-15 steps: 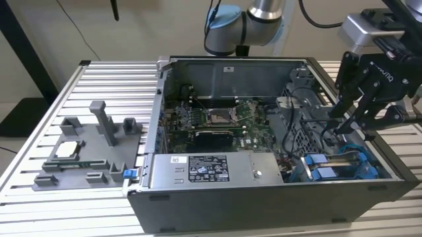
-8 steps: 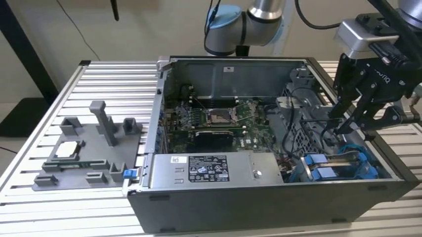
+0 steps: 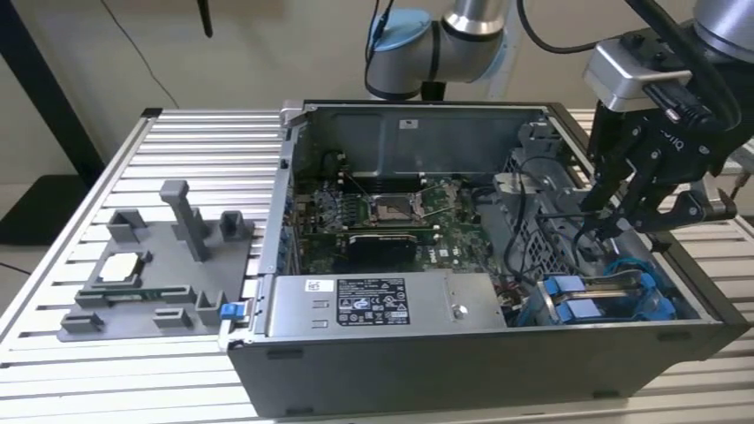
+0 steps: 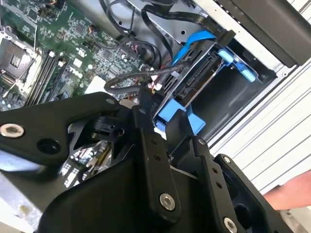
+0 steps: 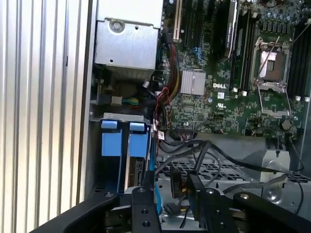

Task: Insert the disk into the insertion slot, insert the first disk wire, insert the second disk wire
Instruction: 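Insert the disk into the insertion slot, then insert the first disk wire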

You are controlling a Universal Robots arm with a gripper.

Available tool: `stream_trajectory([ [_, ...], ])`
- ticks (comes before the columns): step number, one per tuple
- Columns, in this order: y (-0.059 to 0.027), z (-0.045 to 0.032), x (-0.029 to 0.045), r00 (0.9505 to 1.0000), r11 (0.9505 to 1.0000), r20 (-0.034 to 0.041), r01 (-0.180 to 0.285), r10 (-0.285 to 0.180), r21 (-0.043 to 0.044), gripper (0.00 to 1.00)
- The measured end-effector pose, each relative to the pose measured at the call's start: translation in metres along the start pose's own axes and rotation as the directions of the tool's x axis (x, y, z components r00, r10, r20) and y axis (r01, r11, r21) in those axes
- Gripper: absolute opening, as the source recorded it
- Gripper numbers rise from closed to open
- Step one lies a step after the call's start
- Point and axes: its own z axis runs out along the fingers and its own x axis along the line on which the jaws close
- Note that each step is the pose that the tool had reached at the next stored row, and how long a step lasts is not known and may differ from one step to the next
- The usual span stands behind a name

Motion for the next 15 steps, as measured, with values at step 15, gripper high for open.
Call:
stream_trajectory([
  [15,0.0076,0.0037,0.0,0.9999,0.999,0.0013,0.015,-0.015,0.0429,0.0],
])
